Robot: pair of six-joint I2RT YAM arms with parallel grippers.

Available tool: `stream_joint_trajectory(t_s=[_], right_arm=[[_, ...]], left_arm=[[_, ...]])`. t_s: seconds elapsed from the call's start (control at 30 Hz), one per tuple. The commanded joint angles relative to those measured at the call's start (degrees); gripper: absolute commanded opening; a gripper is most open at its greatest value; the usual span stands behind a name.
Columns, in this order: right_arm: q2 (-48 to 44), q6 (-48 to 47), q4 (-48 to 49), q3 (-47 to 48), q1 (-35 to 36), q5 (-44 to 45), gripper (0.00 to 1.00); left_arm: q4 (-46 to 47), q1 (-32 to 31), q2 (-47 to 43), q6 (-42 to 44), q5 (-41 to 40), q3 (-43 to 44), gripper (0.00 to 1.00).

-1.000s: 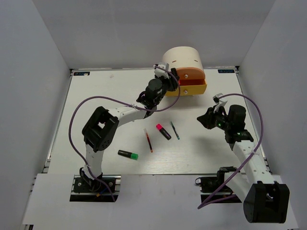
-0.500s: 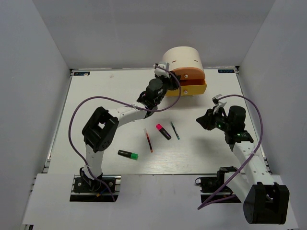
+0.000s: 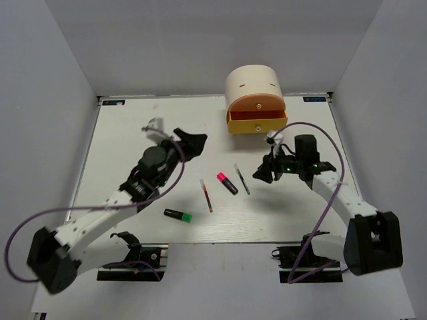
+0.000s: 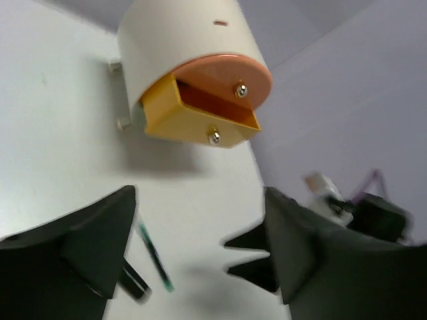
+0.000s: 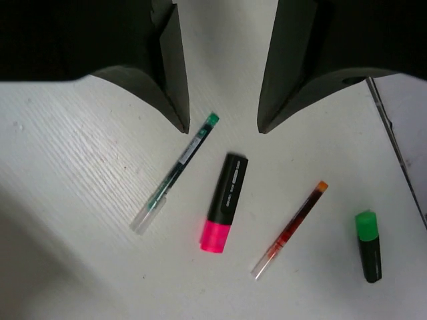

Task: Sort the stationery into containers
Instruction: Pick up the pen from the center of the board.

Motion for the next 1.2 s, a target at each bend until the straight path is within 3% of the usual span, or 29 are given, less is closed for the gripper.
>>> stream_joint_trajectory(t_s=[0.0,0.1,0.13,0.2,0.3,0.4,0.57,0.93,1.03,1.17], right_arm=[[5.69,-4.64,-7.85,9.0,6.8,5.95,0.51],[12.37,-3.5,-9.72,15.17,12.52,8.78,0.52],[13.52,-3.23,-11.64,19.88,13.6,12.27,0.55],[19.58,-1.74,-14.89,25.25,16.58,15.27,0.67],[28.19,0.63,-21.58,34.75,20.46,19.59,0.8],[34.69,2.57,-23.26,38.47,23.36,24.95,0.8],[40.41,5.29,-24.66,40.57,25.21,31.45,0.7],[42.18,6.26,-23.09,38.03,27.84,32.08,0.64],[42.18,6.26,-22.03,37.59,29.33,32.34,0.62],[43.93,6.17,-21.94,37.86,30.65,34.36,0.62]], left_arm=[[-19.4,0.06,-11.24,-19.61,-2.86,-10.66,0.92],[-35.74,0.06,-21.19,-31.56,-4.09,-13.33,0.99],[-44.66,0.06,-23.03,-35.01,-4.88,-13.33,0.99],[-52.62,0.06,-26.37,-41.43,-5.41,-13.33,0.99],[-64.76,0.06,-25.61,-50.15,-5.41,-10.01,0.99],[-72.86,0.06,-18.85,-54.72,-2.7,-6.23,0.99],[-72.37,0.06,-8.13,-55.96,3.02,-5.77,0.99],[-70.68,-0.47,-5.03,-56.67,4.34,-6.3,0.99],[-69.72,-0.99,-5.56,-54.22,3.02,-7.09,0.99],[-62.17,-1.0,-10.38,-43.25,3.02,-10.34,0.99]])
